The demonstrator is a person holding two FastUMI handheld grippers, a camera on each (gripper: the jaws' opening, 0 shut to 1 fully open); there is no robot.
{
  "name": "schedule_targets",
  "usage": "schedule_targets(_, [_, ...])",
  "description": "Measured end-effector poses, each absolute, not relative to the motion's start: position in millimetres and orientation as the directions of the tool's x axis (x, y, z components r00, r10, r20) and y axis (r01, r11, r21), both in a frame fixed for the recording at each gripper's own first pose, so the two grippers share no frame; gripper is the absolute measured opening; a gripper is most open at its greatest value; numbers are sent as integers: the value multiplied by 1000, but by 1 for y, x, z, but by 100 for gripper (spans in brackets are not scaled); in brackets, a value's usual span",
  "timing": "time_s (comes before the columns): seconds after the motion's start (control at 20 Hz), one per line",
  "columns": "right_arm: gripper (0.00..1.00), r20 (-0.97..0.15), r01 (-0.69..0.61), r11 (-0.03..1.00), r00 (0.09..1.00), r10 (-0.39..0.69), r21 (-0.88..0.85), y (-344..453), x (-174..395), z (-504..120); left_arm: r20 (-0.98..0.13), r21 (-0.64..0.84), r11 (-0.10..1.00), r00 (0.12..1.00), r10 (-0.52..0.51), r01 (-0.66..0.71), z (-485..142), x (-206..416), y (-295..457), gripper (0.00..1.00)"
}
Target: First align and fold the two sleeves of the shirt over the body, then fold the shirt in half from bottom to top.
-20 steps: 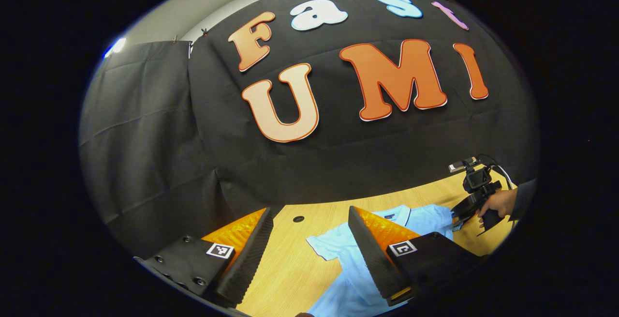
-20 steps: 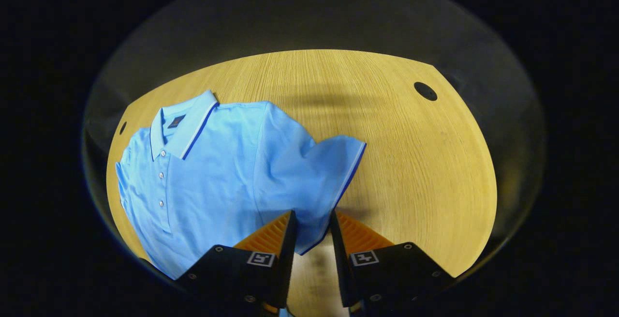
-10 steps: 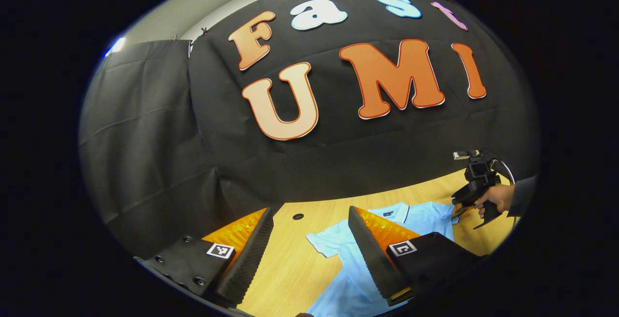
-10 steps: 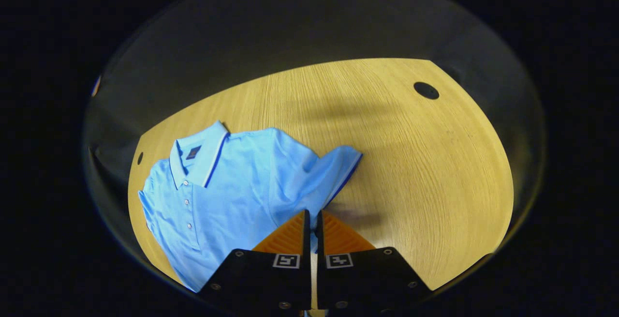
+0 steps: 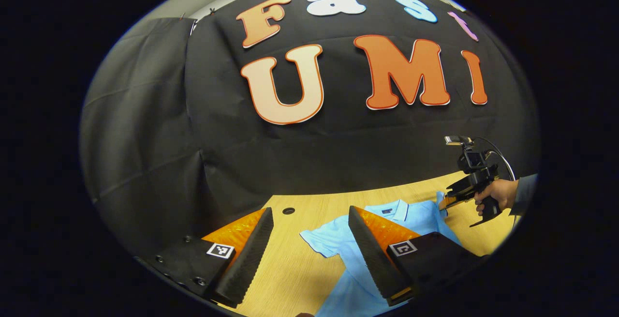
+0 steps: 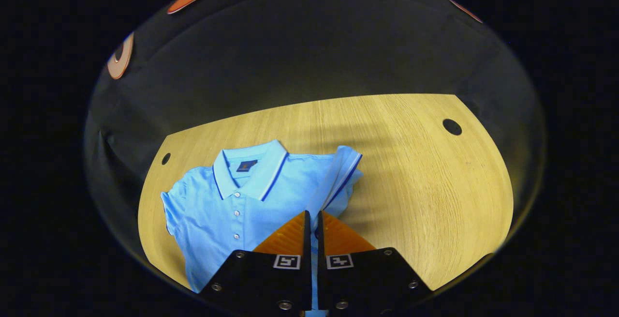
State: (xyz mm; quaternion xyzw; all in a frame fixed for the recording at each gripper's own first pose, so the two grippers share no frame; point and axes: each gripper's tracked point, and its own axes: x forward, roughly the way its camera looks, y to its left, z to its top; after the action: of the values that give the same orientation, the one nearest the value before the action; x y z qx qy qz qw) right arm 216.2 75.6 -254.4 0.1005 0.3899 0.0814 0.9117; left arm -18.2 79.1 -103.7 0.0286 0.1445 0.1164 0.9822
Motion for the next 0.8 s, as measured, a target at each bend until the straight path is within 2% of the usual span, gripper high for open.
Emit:
schedule_targets(0.2, [11, -698, -102, 956, 662, 273, 276, 116, 202, -248, -332, 54, 986, 929, 165, -156, -137, 10, 110, 100])
schedule_targets(0.25, [13, -701, -106, 956, 659, 273, 273, 120, 198, -245, -349, 36, 989, 926, 145, -141, -145, 18, 117, 97])
schedule_targets(0.45, [18, -707, -89, 971, 671, 224, 223, 115, 186, -240, -444, -30, 997, 894, 54, -75, -186, 47, 132, 100])
schedule_targets(0.65, [35, -687, -41, 984, 710, 151, 174, 92, 173, -225, -572, -113, 992, 820, -24, -50, -232, 70, 143, 98])
schedule_targets(0.7, [45, -688, -25, 986, 714, 134, 165, 86, 165, -223, -608, -121, 991, 793, -29, -56, -248, 76, 147, 98])
schedule_targets(0.8, [48, -682, 9, 987, 724, 105, 162, 74, 151, -218, -666, -127, 991, 744, -47, -51, -275, 90, 152, 100])
